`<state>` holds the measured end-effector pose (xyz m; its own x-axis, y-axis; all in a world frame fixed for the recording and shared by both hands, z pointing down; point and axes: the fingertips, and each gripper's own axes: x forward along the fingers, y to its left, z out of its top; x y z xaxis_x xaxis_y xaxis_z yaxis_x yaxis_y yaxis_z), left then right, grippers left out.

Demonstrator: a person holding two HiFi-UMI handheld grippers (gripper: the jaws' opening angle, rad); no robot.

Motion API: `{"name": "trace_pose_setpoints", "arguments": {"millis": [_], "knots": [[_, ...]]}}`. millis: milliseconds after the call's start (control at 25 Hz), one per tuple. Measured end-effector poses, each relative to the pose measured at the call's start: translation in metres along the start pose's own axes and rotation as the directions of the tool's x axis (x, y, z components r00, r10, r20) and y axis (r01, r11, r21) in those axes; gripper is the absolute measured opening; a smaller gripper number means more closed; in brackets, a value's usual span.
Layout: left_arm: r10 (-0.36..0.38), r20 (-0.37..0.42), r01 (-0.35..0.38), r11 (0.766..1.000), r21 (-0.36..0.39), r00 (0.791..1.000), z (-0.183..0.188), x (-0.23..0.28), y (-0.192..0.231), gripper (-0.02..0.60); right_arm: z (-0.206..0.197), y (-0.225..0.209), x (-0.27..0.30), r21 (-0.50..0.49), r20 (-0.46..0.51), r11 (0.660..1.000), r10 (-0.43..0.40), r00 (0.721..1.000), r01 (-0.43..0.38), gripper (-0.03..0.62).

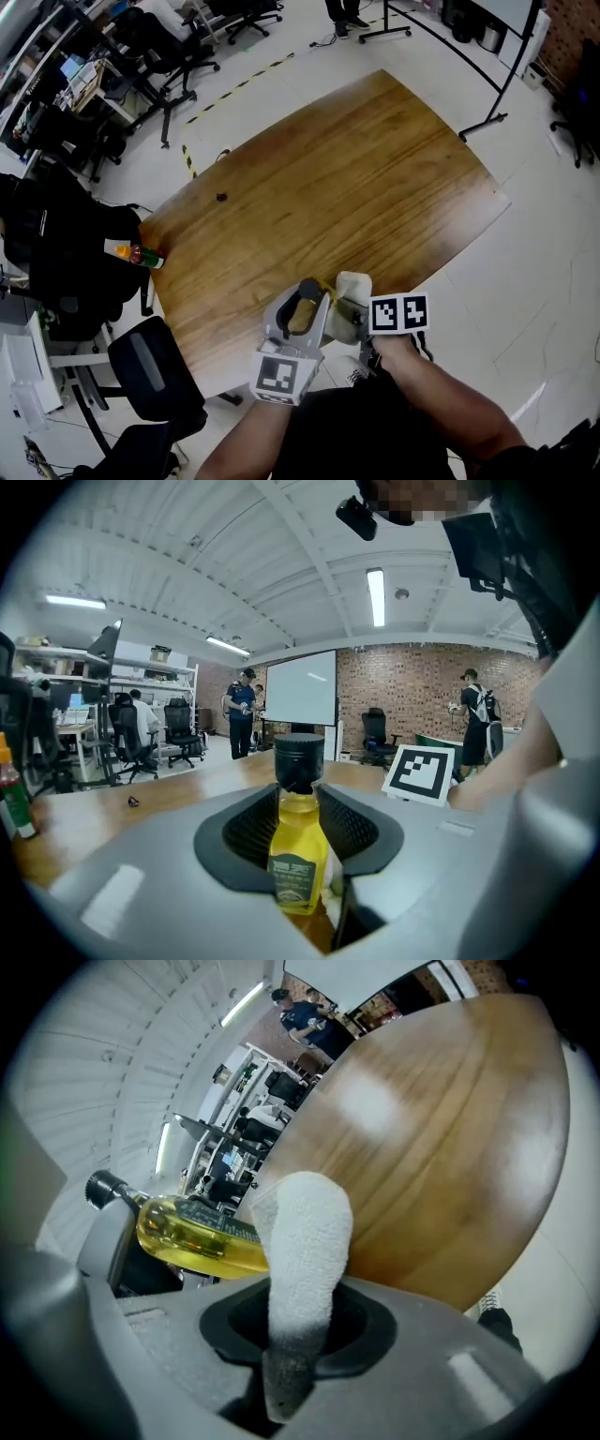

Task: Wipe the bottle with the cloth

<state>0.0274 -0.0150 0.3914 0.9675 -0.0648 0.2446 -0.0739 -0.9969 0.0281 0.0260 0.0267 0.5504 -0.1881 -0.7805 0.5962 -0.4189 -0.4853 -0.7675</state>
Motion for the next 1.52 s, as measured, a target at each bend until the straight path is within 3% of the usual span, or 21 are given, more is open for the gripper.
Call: {"name": "trace_pose_setpoints", "arguments": {"millis": [80,160,240,320,440,600,680,800,920,1000,1120,1200,1360,1520], "knots": [[-0.006,0.002,0.006,1.0,0.011,1.0,0.003,0.002,-0.004,0.144,0.012,0.001,-0.02,-0.049,-0.004,0.999,0.008,1.0,-0.008,0.074],[-0.014,-0.005,0.014,0.999,0.029,1.0,0.007,0.004,-0.013,0.144,0.038,0.005,-0.051,-0.162,0.003,0.986,0.039,0.999,-0.038,0.074],[-0.028,-0.023,0.029,0.998,0.063,0.999,0.011,0.006,-0.024,0.143,0.075,0.019,-0.08,-0.318,-0.023,0.943,0.102,0.995,-0.103,0.074],[-0.045,-0.035,0.048,0.996,0.081,0.998,0.015,0.007,-0.032,0.143,0.114,0.041,-0.093,-0.406,-0.073,0.891,0.19,0.979,-0.204,0.074],[-0.075,-0.012,0.076,0.995,0.067,0.997,0.017,0.008,-0.028,0.143,0.17,0.087,-0.073,-0.364,-0.14,0.849,0.358,0.923,-0.384,0.074],[-0.114,0.023,0.114,0.993,0.023,0.993,0.019,0.005,-0.027,0.143,0.184,0.151,-0.021,-0.189,-0.322,0.786,0.517,0.793,-0.589,0.074],[-0.121,0.028,0.12,0.993,0.018,0.992,0.02,0.006,-0.029,0.143,0.165,0.165,0.004,-0.156,-0.466,0.769,0.497,0.732,-0.621,0.074],[-0.121,0.025,0.121,0.992,0.019,0.992,0.019,0.007,-0.03,0.143,0.119,0.165,0.032,-0.152,-0.667,0.753,0.4,0.629,-0.64,0.074],[-0.128,0.016,0.128,0.991,0.027,0.992,0.02,0.012,-0.029,0.143,0.086,0.156,0.042,-0.113,-0.784,0.748,0.337,0.521,-0.654,0.074],[-0.124,0.013,0.124,0.992,0.034,0.992,0.021,0.014,-0.028,0.143,0.075,0.148,0.042,-0.105,-0.827,0.742,0.304,0.473,-0.662,0.074],[-0.105,0.011,0.105,0.994,0.038,0.994,0.019,0.014,-0.029,0.143,0.061,0.135,0.043,-0.143,-0.865,0.712,0.248,0.437,-0.687,0.074],[-0.097,0.012,0.096,0.995,0.039,0.995,0.018,0.013,-0.029,0.143,0.049,0.125,0.044,-0.207,-0.888,0.664,0.18,0.422,-0.719,0.074],[-0.084,0.016,0.083,0.995,0.047,0.996,0.017,0.011,-0.029,0.143,0.035,0.111,0.05,-0.337,-0.903,0.521,0.058,0.426,-0.785,0.074],[-0.092,0.024,0.091,0.994,0.056,0.995,0.018,0.013,-0.032,0.143,0.027,0.094,0.057,-0.451,-0.888,0.346,-0.085,0.451,-0.823,0.074]]}}
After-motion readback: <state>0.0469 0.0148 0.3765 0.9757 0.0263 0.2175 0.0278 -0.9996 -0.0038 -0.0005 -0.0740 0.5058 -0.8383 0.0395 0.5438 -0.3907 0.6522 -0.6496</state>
